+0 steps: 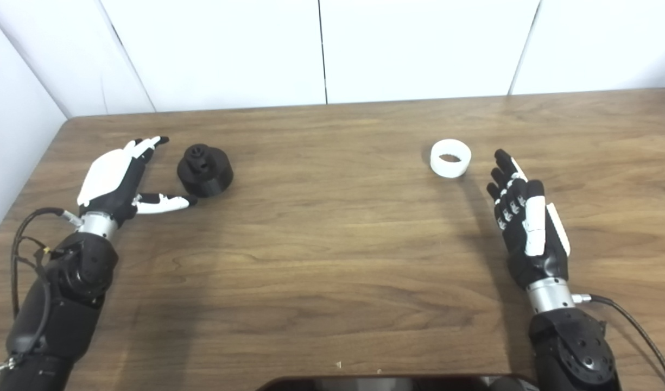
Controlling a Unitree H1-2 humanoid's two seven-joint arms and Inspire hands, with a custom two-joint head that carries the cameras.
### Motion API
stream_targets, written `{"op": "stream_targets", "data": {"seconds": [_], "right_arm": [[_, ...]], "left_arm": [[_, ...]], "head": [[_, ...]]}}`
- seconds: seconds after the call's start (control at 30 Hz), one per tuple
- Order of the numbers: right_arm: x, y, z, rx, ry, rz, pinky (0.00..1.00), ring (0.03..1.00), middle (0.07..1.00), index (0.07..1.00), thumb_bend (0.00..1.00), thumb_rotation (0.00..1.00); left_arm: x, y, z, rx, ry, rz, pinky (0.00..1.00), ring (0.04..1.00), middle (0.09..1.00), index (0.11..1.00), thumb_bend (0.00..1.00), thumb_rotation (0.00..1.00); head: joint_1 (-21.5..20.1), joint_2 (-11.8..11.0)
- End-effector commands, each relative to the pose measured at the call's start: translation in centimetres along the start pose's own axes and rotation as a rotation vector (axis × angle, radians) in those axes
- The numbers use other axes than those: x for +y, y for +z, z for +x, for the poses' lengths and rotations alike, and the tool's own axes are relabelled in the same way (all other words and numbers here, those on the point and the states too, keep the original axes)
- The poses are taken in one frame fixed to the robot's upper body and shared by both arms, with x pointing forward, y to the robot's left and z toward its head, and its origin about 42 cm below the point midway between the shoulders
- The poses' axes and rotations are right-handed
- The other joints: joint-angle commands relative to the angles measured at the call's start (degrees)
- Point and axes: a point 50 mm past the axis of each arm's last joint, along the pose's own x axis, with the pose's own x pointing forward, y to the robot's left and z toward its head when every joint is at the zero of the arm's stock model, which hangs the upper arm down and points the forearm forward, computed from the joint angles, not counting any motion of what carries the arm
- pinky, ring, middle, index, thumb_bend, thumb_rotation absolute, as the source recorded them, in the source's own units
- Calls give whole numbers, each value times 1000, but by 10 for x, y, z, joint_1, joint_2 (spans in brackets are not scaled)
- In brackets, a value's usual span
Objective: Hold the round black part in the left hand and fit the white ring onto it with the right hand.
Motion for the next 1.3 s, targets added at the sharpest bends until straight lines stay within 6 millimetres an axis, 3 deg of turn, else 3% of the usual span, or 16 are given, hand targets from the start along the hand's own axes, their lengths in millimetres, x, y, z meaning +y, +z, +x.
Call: {"op": "stream_targets", "data": {"seconds": [0.0,0.33,1.27], "right_arm": [[-6,-27,-17,83,-13,6,1000,1000,997,940,672,1000],[-6,-26,-19,84,-17,7,1000,1000,997,939,679,1000],[-6,-30,-26,91,-34,9,1000,1000,1000,941,675,1000]], "left_arm": [[34,4,18,-34,73,60,991,983,941,902,996,388],[33,6,29,-4,6,62,1000,1000,970,911,1000,424],[30,19,51,-7,-20,20,945,1000,955,865,979,360]], "head": [[1,0],[-1,0],[-7,-4]]}}
